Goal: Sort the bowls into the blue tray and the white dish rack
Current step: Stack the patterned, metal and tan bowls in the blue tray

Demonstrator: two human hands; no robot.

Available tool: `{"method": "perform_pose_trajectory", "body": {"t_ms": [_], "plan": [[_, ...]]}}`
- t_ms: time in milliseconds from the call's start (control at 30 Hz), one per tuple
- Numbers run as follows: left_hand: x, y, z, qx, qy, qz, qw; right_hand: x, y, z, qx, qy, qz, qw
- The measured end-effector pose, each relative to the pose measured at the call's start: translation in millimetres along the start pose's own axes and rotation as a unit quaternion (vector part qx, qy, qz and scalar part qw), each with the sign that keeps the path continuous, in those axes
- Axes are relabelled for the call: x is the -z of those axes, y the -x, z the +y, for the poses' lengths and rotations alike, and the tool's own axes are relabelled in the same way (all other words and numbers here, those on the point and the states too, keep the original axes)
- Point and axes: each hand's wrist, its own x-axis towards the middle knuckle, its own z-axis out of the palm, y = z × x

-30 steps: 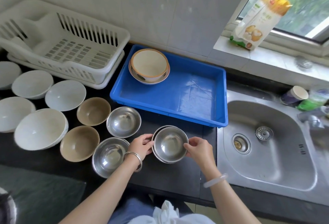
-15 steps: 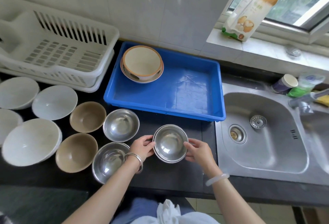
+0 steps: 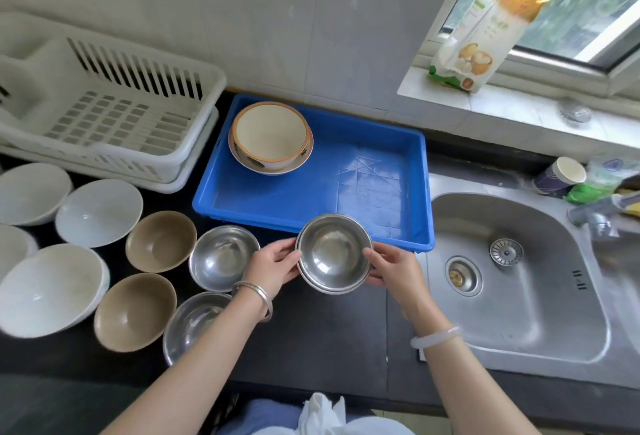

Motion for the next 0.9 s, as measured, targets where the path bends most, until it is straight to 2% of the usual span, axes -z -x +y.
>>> {"method": "perform_pose_trajectory", "body": {"t_ms": [400, 900], "plan": [[-61.2, -82.0, 71.5, -0.007, 0.026, 0.039, 0.999, 18.1, -108.0, -72.8, 0.011, -0.003, 0.015, 1.0], [-97.5, -175.0, 61.4, 0.048, 0.088, 0.068, 0.993, 10.3, -215.0, -80.4, -0.028, 0.016, -0.01, 0.999]]}}
